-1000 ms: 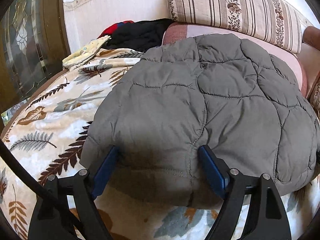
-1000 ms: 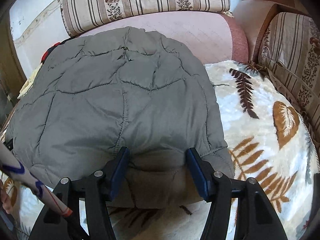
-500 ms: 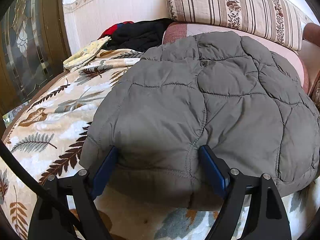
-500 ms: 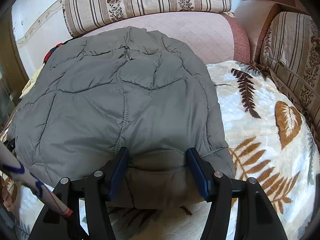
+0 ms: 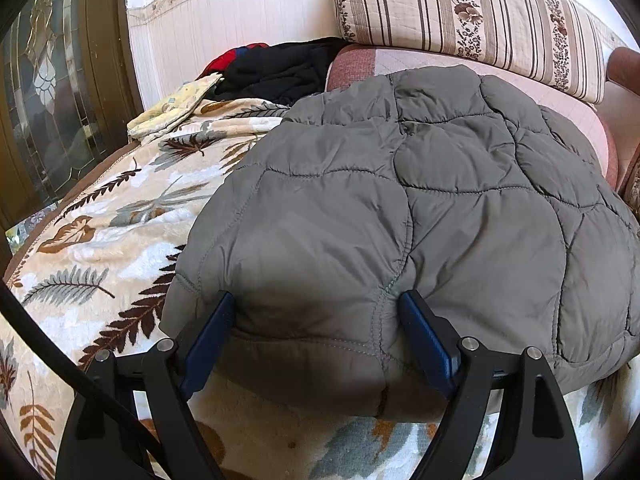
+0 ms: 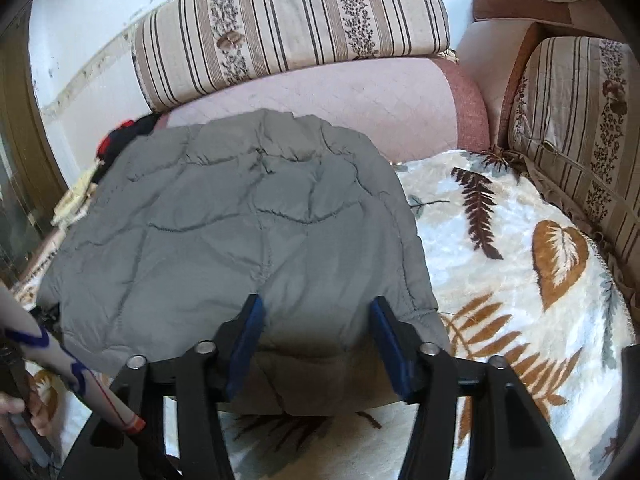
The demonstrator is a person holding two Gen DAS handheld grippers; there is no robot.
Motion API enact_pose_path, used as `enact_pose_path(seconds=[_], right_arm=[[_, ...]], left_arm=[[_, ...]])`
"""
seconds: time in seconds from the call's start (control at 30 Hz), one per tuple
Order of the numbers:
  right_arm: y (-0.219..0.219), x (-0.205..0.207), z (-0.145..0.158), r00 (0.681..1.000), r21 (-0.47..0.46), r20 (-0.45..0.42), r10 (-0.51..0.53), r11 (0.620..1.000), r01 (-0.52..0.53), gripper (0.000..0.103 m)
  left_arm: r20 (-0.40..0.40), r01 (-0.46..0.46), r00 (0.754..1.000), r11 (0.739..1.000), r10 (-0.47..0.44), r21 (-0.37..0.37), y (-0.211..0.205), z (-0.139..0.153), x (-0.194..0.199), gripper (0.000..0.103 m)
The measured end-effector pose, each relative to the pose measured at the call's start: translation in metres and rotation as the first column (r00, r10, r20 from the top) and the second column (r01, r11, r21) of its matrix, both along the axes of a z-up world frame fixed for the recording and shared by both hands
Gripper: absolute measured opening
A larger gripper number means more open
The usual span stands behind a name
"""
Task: Fold large clothes
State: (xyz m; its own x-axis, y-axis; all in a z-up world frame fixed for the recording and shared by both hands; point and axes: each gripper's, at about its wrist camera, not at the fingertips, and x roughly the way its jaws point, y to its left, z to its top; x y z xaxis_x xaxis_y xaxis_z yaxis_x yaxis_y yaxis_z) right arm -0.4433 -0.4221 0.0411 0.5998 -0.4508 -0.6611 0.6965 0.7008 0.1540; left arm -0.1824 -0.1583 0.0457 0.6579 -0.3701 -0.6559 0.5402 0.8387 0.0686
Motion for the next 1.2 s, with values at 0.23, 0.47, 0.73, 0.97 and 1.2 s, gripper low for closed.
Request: enact_pose_path(seconds=[0.23, 0.47, 0.73, 0.97, 1.2], right_arm=[[-0.008, 0.007, -0.022, 0.999, 0.055, -0.044, 0.017, 0.998, -0.014, 0.058], [-0.006, 0.000, -0.015, 1.000, 0.051, -0.023, 0.008, 0.999, -0.007, 0.058], [-0.003, -0.005, -0.004, 1.000, 0.058, -0.001, 0.004, 0.998, -0.004, 0.058], [-0.002, -0.015, 0.008, 1.000, 0.058, 0.023, -0.012, 0.998, 0.011, 0.058], [0.000, -0.016, 0.005, 1.000, 0.076, 0.016, -0.012, 0.997, 0.011, 0.059]], left_arm=[[0.001, 0.000, 1.000, 1.000, 0.000, -0.002, 0.000, 0.001, 0.000, 0.084], [-0.003, 0.000, 1.000, 1.000, 0.000, -0.002, 0.002, 0.001, 0.000, 0.084], [-0.033, -0.003, 0.999, 1.000, 0.003, -0.016, 0.009, 0.005, -0.001, 0.084], [-0.128, -0.049, 0.991, 0.991, 0.032, -0.126, 0.036, 0.021, 0.009, 0.084], [-0.167, -0.124, 0.980, 0.989, 0.108, -0.086, 0.052, 0.011, 0.024, 0.084]])
